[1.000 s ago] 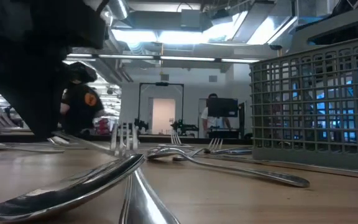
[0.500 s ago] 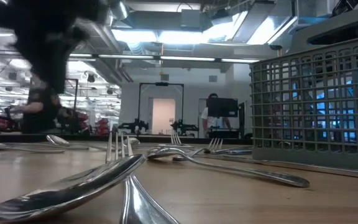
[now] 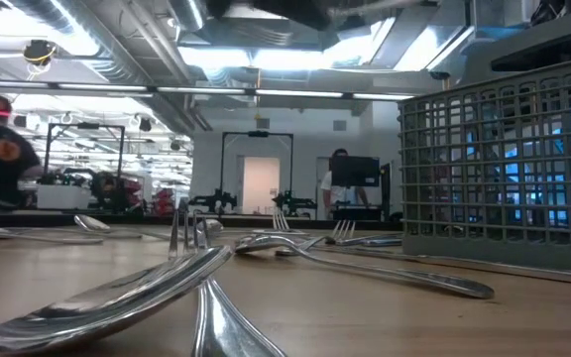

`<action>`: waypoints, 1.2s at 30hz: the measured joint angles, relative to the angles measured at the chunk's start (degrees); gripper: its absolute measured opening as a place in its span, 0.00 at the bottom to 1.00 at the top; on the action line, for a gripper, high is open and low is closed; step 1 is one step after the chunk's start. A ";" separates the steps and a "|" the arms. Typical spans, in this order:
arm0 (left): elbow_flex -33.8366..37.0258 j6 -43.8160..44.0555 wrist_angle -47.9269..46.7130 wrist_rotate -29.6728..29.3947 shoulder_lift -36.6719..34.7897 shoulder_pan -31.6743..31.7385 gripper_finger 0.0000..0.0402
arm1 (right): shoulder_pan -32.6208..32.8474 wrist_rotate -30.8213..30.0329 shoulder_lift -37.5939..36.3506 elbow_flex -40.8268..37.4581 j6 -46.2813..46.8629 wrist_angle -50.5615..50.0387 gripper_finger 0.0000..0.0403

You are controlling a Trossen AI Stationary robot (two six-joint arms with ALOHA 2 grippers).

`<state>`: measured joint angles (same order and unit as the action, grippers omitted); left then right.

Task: Sort silverware
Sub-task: Put the silver fork into the gray silverware basket, then put the silver spoon into the gray silverware basket

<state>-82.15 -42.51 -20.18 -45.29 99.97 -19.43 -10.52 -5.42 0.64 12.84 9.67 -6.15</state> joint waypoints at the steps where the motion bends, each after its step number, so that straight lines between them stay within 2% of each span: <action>1: 0.00 -4.93 1.66 -0.77 0.71 0.67 0.02 | 0.00 -0.01 0.00 0.00 -0.09 0.00 0.02; 6: 0.04 -27.01 5.64 -3.02 4.49 2.96 0.02 | 0.01 -0.01 0.01 0.00 -2.33 -0.14 0.02; 10: 0.09 -38.81 10.10 -3.00 7.59 3.15 0.03 | 0.00 -0.02 0.00 0.00 -4.01 -0.50 0.02; 14: 0.09 -43.56 15.27 -2.96 8.67 2.21 0.02 | 0.00 -0.02 0.00 -0.02 -4.20 -0.59 0.02; 20: 0.09 -50.52 15.95 -3.57 8.68 1.22 0.04 | 0.00 -0.07 0.00 -0.02 -4.22 -0.95 0.02; 25: 0.09 -59.72 14.50 -3.43 10.09 1.42 0.03 | 0.00 -0.09 0.00 -0.02 -4.22 -1.59 0.02; 32: 0.09 -62.85 15.52 -2.32 12.21 1.62 0.06 | 0.03 -0.10 0.02 -0.04 -4.20 -1.99 0.02; 36: 0.13 -58.04 16.11 -1.61 12.54 1.59 0.10 | 0.00 -0.17 0.02 -0.04 -4.22 -2.66 0.02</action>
<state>-82.02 -100.55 -4.07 -46.90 112.51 -17.84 -10.52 -5.59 0.67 12.80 5.46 -8.81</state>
